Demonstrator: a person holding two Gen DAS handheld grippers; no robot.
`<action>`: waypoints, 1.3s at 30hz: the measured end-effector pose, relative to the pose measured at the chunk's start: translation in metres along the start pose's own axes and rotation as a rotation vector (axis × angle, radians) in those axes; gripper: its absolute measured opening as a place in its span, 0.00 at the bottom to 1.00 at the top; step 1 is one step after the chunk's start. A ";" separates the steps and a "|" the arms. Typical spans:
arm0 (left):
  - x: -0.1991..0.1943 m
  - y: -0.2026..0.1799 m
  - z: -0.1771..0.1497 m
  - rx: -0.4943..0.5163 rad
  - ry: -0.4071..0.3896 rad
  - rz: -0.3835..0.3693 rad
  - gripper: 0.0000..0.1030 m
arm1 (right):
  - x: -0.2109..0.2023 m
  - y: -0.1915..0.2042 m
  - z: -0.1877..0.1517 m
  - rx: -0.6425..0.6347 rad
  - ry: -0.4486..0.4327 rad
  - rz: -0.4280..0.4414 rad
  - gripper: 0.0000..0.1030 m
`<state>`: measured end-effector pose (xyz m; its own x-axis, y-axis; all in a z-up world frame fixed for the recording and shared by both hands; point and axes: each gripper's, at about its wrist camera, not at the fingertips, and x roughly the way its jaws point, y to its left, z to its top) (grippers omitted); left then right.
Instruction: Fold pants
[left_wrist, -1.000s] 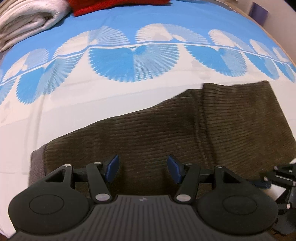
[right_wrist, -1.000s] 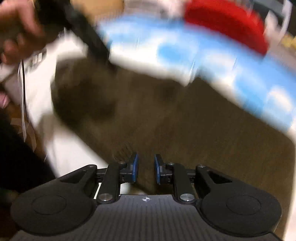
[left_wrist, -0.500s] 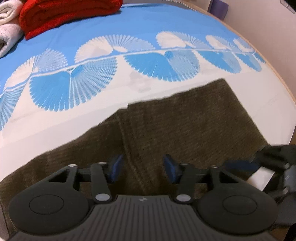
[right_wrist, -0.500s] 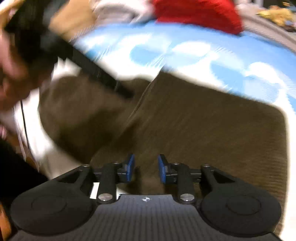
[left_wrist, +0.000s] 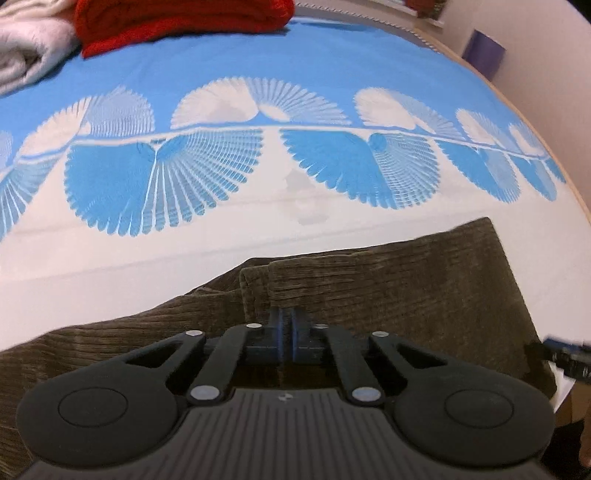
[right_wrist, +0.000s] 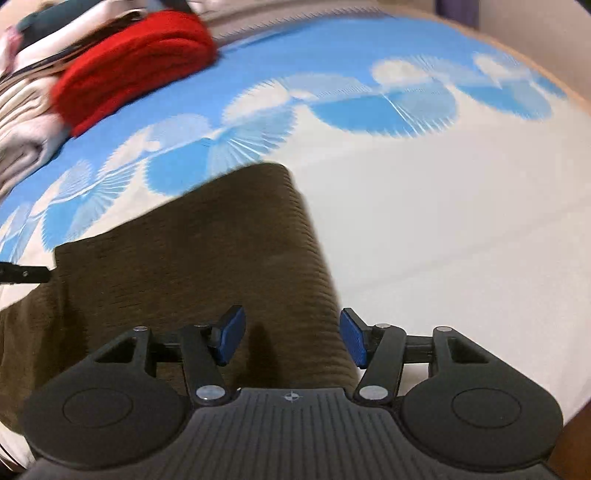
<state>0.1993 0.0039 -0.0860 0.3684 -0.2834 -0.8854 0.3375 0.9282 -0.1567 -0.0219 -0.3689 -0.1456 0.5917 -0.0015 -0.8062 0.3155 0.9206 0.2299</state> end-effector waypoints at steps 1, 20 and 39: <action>0.007 0.003 0.000 -0.012 0.017 0.023 0.00 | 0.004 -0.005 -0.001 0.018 0.025 0.002 0.59; 0.019 -0.021 0.005 0.022 0.018 0.049 0.02 | 0.018 -0.027 -0.005 0.072 0.154 0.052 0.64; -0.029 -0.062 -0.059 0.368 0.172 -0.123 0.30 | 0.012 -0.025 -0.008 0.046 0.147 0.050 0.65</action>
<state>0.1165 -0.0307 -0.0761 0.1668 -0.3133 -0.9349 0.6684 0.7330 -0.1264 -0.0287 -0.3888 -0.1657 0.4936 0.1045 -0.8634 0.3238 0.8993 0.2940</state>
